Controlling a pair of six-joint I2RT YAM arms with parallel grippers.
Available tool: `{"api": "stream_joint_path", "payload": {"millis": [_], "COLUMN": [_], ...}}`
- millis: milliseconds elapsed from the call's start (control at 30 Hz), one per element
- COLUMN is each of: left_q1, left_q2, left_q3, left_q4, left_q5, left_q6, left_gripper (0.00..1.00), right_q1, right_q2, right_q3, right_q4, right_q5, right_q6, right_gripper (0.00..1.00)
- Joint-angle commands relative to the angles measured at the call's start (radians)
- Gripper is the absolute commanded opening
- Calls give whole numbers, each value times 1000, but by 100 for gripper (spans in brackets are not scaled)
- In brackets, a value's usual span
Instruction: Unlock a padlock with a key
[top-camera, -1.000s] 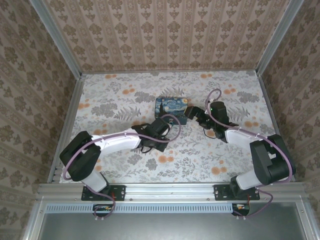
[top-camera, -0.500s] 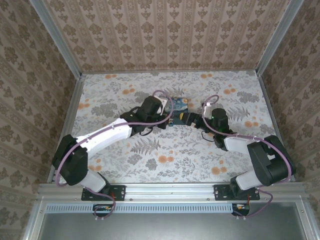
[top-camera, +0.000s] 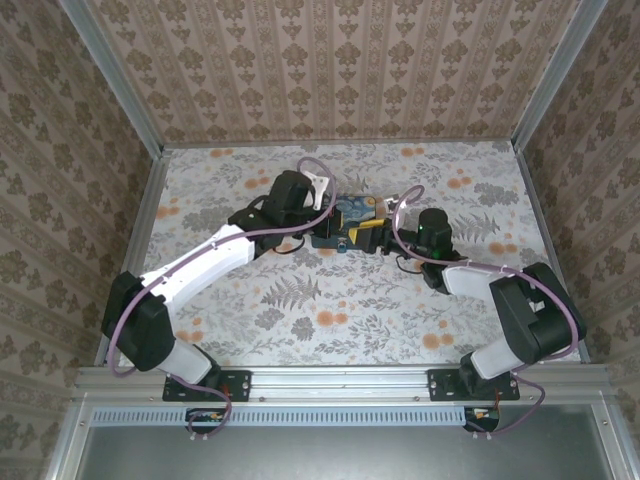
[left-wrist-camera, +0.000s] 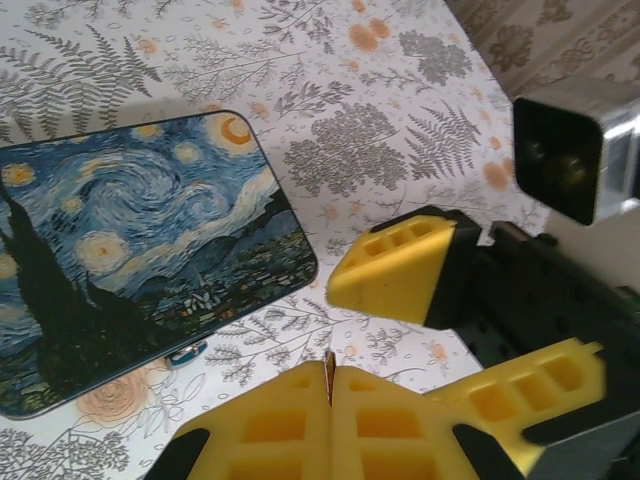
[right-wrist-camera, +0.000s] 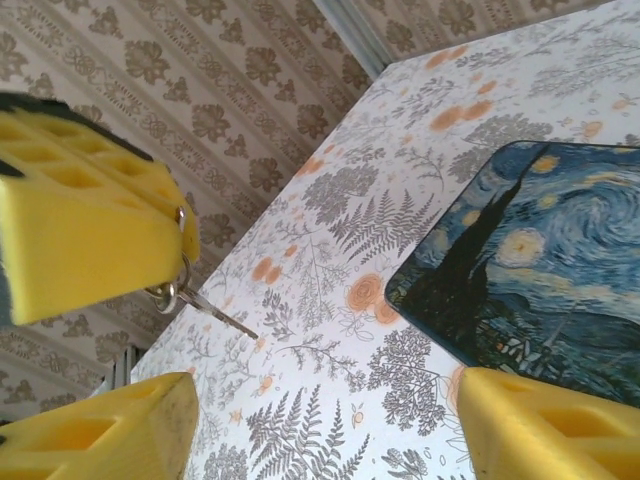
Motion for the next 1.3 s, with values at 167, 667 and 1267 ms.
{"api": "stream_joint_path", "payload": {"millis": [167,667,1267], "left_q1": [19,25,24], "left_q2": [8,24,32], "left_q3": [45,40,21], "left_q4": [11,34,58], "left_q5": [100,125,142], "left_q6": [-76,-101,-122], "left_gripper": [0,0,0], "right_q1": [40,48,48], "right_q2": [47,0,5], "right_q3": [46,68,106], "right_q4": [58,32,32], "right_q5": [-61,-54,-52], "right_q6": [-30,-47,-34], "right_gripper": [60,59,44]}}
